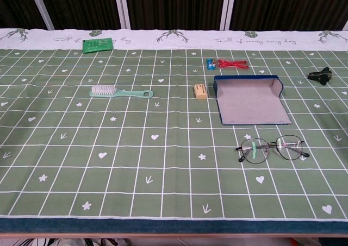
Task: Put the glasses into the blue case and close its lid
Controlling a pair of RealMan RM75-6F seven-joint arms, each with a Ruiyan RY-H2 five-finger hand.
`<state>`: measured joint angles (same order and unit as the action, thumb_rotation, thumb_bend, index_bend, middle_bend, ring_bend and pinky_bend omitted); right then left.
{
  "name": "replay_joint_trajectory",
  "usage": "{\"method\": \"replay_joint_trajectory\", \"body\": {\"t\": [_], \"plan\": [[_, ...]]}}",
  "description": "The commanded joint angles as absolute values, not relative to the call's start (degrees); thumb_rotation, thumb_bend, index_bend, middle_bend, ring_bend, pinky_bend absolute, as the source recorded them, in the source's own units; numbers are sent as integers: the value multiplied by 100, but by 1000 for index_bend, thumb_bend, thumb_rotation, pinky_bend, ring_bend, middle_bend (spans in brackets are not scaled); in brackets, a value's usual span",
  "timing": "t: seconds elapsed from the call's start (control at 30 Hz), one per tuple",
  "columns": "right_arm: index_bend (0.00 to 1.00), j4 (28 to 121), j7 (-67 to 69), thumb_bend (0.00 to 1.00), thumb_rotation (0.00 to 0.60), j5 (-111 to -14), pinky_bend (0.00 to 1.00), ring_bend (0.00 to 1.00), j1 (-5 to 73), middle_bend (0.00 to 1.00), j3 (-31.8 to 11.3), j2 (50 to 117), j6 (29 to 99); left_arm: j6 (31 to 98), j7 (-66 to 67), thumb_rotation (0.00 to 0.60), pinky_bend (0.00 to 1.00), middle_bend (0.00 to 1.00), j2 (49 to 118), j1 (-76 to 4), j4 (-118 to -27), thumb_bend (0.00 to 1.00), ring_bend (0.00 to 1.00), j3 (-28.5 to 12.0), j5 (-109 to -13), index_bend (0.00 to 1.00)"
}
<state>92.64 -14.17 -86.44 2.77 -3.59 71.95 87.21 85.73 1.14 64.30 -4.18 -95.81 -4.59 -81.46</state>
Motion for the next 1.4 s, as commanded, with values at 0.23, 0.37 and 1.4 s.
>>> {"method": "replay_joint_trajectory", "body": {"t": [0.23,0.37,1.4], "plan": [[18,9281,-1311,120,600,-8626,183,93,259,35,-347,7123,8714,8632,154,600,0,0,6443,-392,-9578,320,0,-431,-8208,99],[18,9327,-1267,120,600,-8662,183,93,216,35,-341,7071,8803,8652,190,600,0,0,6461,-385,-9571,320,0,-418,-8237,99],[124,9432,-206,121,600,-8656,183,93,929,35,-311,6721,7465,8542,108,600,0,0,6438,-414,-9617,320,0,-420,-8187,98]]}}
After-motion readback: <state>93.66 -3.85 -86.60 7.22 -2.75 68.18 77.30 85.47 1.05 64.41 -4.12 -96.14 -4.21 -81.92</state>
